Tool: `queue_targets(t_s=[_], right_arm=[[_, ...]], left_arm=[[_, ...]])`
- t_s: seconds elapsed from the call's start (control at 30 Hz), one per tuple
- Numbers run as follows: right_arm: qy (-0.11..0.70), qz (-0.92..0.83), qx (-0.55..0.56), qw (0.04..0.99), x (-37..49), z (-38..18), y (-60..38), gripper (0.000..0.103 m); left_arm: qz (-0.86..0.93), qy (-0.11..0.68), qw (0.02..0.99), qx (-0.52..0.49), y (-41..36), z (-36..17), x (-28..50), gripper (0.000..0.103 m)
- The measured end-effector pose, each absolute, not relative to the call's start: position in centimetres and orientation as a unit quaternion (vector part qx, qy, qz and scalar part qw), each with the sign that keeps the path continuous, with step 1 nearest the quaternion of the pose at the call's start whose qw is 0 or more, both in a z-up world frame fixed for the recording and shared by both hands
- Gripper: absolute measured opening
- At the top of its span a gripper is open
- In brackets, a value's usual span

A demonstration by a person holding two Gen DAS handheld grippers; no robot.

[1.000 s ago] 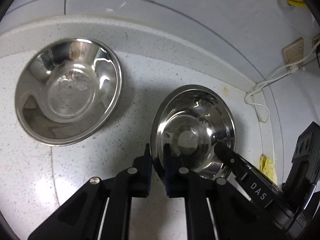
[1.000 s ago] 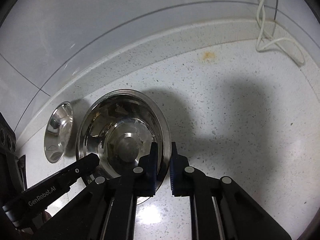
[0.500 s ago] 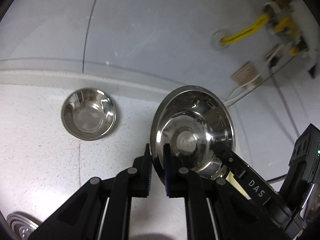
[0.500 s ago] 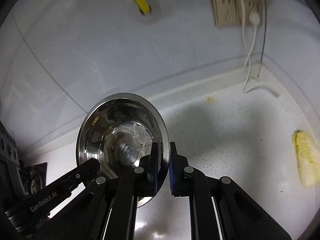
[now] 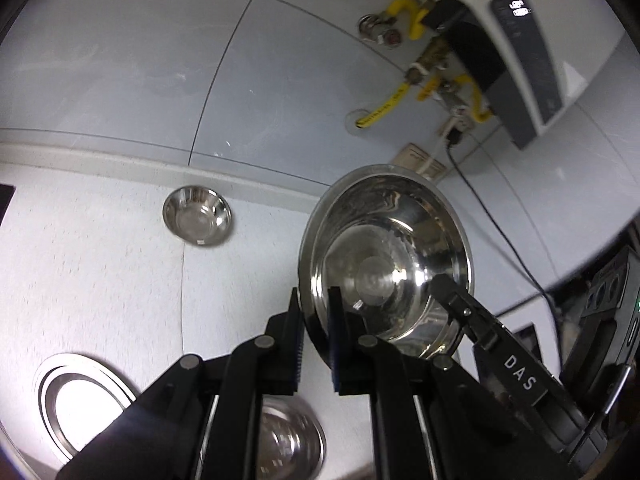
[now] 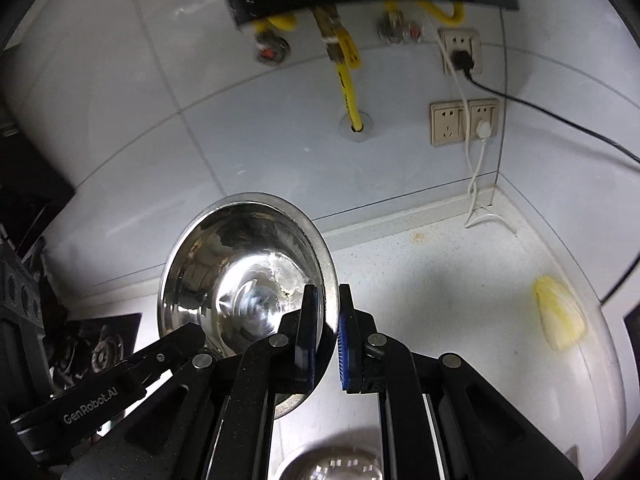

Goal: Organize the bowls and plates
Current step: 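Lift the medium bowl with both grippers and lower it into the large bowl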

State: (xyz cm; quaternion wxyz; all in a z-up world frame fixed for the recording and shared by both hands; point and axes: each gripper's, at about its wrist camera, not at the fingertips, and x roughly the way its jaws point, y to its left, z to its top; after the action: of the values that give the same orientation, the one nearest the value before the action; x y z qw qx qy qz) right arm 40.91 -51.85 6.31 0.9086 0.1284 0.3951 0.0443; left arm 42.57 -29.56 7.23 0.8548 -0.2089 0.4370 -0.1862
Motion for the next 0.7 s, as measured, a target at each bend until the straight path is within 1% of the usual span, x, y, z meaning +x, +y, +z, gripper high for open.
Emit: queue_targets(t_s=[0.2,0.33,0.43,0.6,0.7], right_arm=[[0.383,0.028,0.125,0.915,34.2,8.5,-48.4,0.009],[0.387,0.029,0.127,0.913,30.9,7.3,-46.9,0.009],[0.401,0.032,0.132,0.906,29.0,4.4,-46.6,0.009],[0.44,0.035,0.133,0.888,27.3,-1.8,-46.8,0.009],[0.472,0.038,0.136,0.87,26.7,-5.6,-46.7,0.009]], left_arm=[[-0.212,0.434,0.85,-0.21,-28.9,7.7,36.0,0.009],[-0.218,0.443,0.845,-0.207,-29.1,5.7,32.6,0.009],[-0.211,0.45,0.843,-0.203,-29.3,2.6,30.8,0.009],[-0.179,0.495,0.831,-0.182,-30.1,-5.0,29.0,0.009],[-0.165,0.515,0.825,-0.166,-30.5,-8.5,28.4,0.009]])
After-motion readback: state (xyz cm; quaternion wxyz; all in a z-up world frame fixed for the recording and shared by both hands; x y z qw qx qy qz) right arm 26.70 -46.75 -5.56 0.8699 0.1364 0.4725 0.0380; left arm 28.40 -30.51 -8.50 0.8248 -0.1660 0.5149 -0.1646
